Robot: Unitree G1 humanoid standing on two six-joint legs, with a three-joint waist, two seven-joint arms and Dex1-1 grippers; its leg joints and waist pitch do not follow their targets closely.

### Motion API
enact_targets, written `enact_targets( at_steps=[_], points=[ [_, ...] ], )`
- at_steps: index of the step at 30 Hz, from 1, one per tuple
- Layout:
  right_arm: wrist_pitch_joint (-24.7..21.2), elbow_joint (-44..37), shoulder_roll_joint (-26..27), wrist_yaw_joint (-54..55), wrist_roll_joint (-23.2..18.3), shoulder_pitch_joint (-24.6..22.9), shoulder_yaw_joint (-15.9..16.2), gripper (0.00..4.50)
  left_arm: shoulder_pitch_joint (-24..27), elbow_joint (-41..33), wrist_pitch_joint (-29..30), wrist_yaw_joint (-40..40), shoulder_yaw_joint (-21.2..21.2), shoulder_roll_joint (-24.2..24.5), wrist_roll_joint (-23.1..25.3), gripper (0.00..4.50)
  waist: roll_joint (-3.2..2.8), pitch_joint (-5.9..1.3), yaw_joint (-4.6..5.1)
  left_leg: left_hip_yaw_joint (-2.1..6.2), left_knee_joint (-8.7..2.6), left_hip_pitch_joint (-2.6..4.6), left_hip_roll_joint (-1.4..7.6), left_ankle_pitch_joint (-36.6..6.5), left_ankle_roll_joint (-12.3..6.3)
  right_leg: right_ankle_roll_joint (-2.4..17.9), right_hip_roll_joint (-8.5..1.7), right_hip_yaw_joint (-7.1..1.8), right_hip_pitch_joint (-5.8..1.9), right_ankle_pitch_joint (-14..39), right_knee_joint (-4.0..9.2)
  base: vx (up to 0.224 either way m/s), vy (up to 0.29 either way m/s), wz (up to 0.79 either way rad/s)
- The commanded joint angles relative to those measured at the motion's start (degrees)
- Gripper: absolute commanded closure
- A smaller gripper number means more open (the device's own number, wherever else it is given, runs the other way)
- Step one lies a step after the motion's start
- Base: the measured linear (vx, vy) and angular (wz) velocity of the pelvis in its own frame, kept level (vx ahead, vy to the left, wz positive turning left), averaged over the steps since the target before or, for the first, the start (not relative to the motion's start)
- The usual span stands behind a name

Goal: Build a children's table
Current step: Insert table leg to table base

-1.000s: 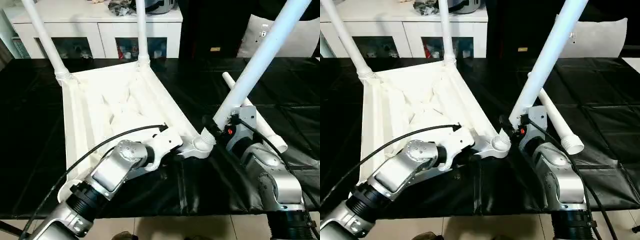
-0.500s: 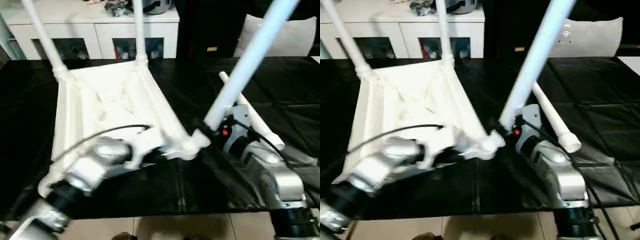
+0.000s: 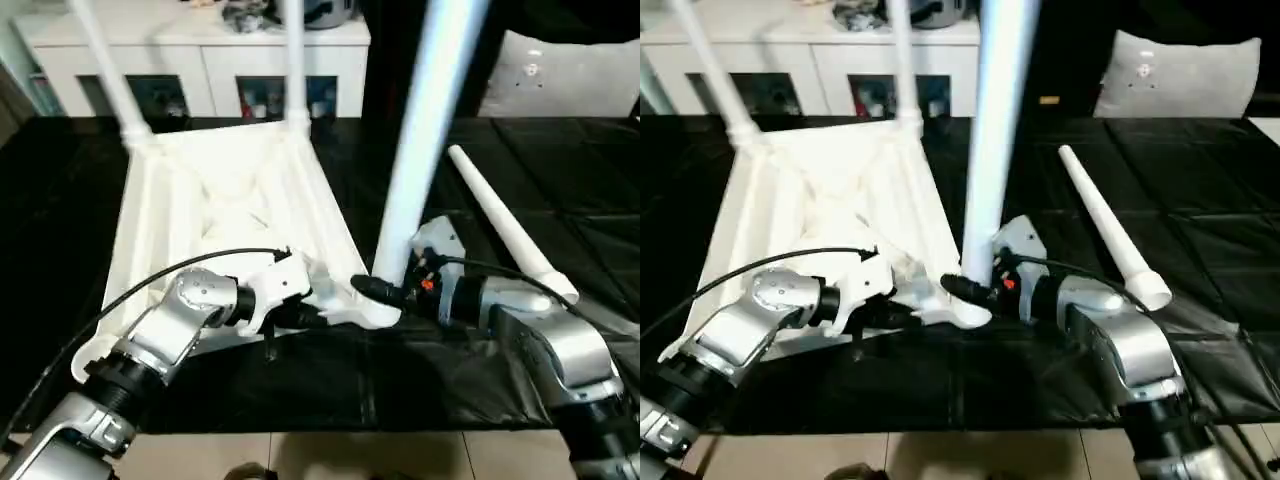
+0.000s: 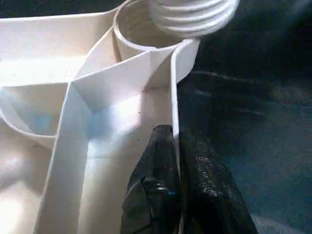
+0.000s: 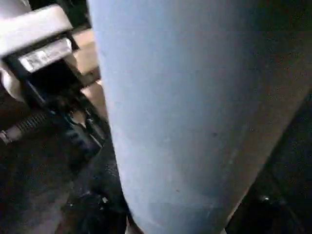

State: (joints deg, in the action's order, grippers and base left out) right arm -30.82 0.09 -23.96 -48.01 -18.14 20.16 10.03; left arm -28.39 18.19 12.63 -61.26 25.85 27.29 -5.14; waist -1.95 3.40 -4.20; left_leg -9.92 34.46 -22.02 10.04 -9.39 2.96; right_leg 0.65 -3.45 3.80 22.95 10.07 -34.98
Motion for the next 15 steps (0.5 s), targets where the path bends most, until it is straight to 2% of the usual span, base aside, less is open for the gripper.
enact_targets(
  at_steps=[1,6,10,15],
  points=[
    [-0.2,0.8,-0.5,-0.2,0.7,0.9,0.9,2.58,-0.4,-0.1,-1.8,-2.8,1.1,0.5,0.2,4.5,0.24,-3.84,-0.13,1.3,-4.18,1.25,2.85,-16.5,-0.49,8.3,-4.75,-2.88,-2.21,22.9,5.29,0.0,0.0,0.0],
    [0.3,3.3,-0.2,-0.3,1.4,2.1,1.5,2.58,-0.8,0.4,-3.4,-4.3,1.2,0.4,0.6,4.5,0.23,-4.04,-0.86,1.13,-4.08,1.35,2.98,-15.3,-0.46,9.4,-4.82,-3.04,-2.26,19.4,4.88,0.0,0.0,0.0],
    [0.6,5.1,0.7,-1.0,0.7,2.4,1.3,2.58,-1.4,1.0,-4.3,-4.8,1.0,0.2,0.9,4.5,0.13,-4.12,-1.05,1.16,-4.14,1.14,3.02,-14.4,-0.51,10.3,-4.81,-3.0,-2.51,16.7,4.5,0.0,0.0,0.0],
    [-0.3,6.6,2.5,-2.0,-2.0,2.6,-0.7,2.58,-1.9,2.5,-5.6,-3.9,0.6,-0.7,1.8,4.5,0.23,-3.96,-1.0,1.13,-4.16,1.33,2.93,-16.1,-0.29,9.8,-4.9,-2.93,-2.41,19.9,4.97,0.0,0.0,0.0]
  ],
)
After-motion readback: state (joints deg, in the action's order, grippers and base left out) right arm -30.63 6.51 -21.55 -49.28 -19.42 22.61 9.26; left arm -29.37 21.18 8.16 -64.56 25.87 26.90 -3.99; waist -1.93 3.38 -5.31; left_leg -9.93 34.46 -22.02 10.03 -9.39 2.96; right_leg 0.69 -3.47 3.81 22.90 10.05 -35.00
